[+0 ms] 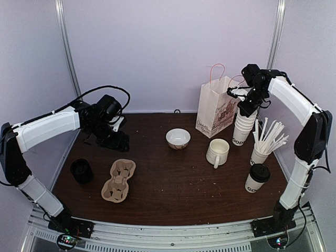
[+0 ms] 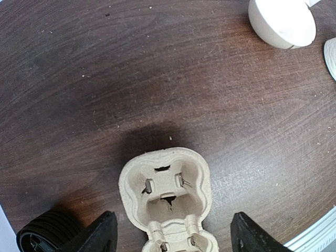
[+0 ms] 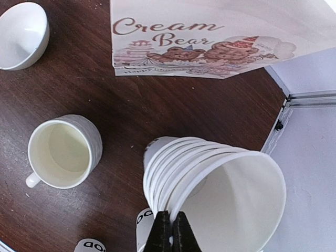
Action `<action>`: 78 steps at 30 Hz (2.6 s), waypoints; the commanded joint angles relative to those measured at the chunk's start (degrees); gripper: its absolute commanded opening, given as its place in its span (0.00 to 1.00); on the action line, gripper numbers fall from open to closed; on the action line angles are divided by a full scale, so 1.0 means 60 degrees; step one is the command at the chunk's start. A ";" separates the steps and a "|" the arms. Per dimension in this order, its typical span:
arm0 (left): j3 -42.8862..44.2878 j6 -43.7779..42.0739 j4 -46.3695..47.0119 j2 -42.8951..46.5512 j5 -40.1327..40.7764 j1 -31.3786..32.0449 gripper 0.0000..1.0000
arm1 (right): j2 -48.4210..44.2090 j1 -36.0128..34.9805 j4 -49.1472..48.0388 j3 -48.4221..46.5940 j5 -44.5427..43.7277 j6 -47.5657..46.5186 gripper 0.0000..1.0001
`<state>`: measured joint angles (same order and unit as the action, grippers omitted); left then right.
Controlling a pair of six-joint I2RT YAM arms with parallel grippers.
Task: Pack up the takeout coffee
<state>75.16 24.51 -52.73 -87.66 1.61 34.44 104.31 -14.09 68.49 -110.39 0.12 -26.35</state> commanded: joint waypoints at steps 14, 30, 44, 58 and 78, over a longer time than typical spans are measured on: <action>0.0154 -0.0103 0.0303 0.0001 -0.0123 -0.0063 0.77 | 0.0513 0.1029 0.1010 -0.1554 0.1110 0.0354 0.00; 0.0913 -0.0365 -0.0460 0.0043 0.0488 -0.0063 0.78 | -0.1035 0.0261 0.1062 -0.2078 0.0683 -0.0354 0.00; 0.0618 0.0892 -0.3399 0.1145 0.2665 -0.0121 0.72 | -0.2671 -0.4106 0.0796 0.1013 0.2356 -0.2473 0.00; -0.0911 0.1172 -0.3837 0.2043 0.2953 -0.1047 0.71 | -0.1095 -0.7904 -0.0810 0.2357 0.2221 -0.2411 0.00; -0.1671 0.1143 -0.3454 0.2210 0.3160 -0.1621 0.81 | 0.0063 -0.8411 -0.2377 0.3198 0.1710 -0.1657 0.19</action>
<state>65.67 31.22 -74.81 -75.22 19.62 25.39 104.79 -64.27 53.54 -90.48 9.10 -37.15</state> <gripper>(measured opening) 0.805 0.143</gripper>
